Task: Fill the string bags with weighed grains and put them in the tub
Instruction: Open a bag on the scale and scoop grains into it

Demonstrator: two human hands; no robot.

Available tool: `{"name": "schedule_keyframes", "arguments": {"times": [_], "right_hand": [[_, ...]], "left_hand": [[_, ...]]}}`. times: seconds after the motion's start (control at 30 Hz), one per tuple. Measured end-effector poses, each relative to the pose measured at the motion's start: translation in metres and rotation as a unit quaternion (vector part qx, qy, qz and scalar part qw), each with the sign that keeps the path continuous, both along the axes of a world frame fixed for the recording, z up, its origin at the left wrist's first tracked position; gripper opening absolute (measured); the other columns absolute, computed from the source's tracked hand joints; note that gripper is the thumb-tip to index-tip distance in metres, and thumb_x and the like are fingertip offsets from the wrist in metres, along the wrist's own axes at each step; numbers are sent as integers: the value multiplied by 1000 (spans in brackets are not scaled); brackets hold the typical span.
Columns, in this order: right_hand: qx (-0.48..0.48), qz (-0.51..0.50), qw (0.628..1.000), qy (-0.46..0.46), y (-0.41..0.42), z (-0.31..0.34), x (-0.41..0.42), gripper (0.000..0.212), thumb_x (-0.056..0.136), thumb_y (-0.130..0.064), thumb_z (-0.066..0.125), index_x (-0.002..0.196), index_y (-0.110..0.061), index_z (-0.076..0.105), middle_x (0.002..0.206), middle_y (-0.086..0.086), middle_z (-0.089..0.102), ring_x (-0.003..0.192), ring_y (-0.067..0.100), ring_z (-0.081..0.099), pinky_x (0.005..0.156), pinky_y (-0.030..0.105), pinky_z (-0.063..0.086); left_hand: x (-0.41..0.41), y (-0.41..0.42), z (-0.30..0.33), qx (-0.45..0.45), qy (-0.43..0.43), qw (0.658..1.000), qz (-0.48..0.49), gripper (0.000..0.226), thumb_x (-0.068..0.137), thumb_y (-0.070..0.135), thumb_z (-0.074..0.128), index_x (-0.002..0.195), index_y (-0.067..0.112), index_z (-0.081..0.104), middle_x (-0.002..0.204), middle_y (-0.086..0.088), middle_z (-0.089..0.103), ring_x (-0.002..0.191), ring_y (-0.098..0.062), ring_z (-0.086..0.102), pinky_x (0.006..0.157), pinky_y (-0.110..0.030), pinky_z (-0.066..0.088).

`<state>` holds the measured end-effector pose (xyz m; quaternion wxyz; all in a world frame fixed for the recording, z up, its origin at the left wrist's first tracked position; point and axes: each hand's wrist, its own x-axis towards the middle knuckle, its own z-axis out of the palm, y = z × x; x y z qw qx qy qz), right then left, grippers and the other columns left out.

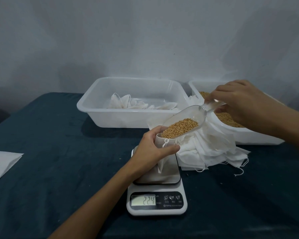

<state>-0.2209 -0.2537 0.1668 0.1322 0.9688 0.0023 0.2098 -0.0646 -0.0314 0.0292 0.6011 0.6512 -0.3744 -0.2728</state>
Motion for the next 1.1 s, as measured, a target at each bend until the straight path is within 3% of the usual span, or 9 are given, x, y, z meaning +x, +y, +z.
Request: {"name": "schedule_keyframes", "arguments": {"times": [0.23,0.37,0.53,0.77,0.93,1.1], "right_hand": [[18,-8,1000,9,5,3,-1,34,80,-2,80,110,-16,72,99,0,71,91,32,64,92,49,43],[43,-18,999,21,5,2,0,32,82,-2,80,110,-14,71,96,-1,70,87,29,61,90,45,40],[93,-13,995,32,3,-4,-1,29,80,0,80,106,-11,72,85,-22,50,80,15,47,80,33,32],[183,-29,982,36,-5,-12,-5,31,86,-3,76,114,-15,70,103,-14,64,96,10,56,86,26,38],[170,-36,984,28,-9,-12,-3,33,85,-2,77,113,-18,69,97,-30,54,95,4,53,82,11,33],[207,-44,977,27,-5,-10,-4,32,87,-1,73,116,-16,69,105,-16,64,98,6,58,84,10,37]], "left_hand": [[1,0,0,-11,-1,1000,-3,73,71,42,87,136,22,61,137,-9,65,128,-34,60,111,-56,47],[0,0,1,-23,-1,1000,-2,64,69,44,87,128,37,63,134,-3,67,126,-28,63,109,-52,51],[-1,1,6,-48,-8,999,-12,56,75,34,86,127,36,66,131,4,69,119,-23,68,106,-50,54],[-1,1,7,-60,-8,998,-21,58,79,24,85,132,33,62,128,3,71,116,-21,70,105,-51,55],[-2,2,6,-65,4,998,-24,57,79,23,86,129,36,63,115,0,76,102,-18,75,92,-34,60],[-3,3,9,-73,2,997,-27,48,81,20,86,124,26,65,108,-2,75,94,-15,73,84,-28,59]]}}
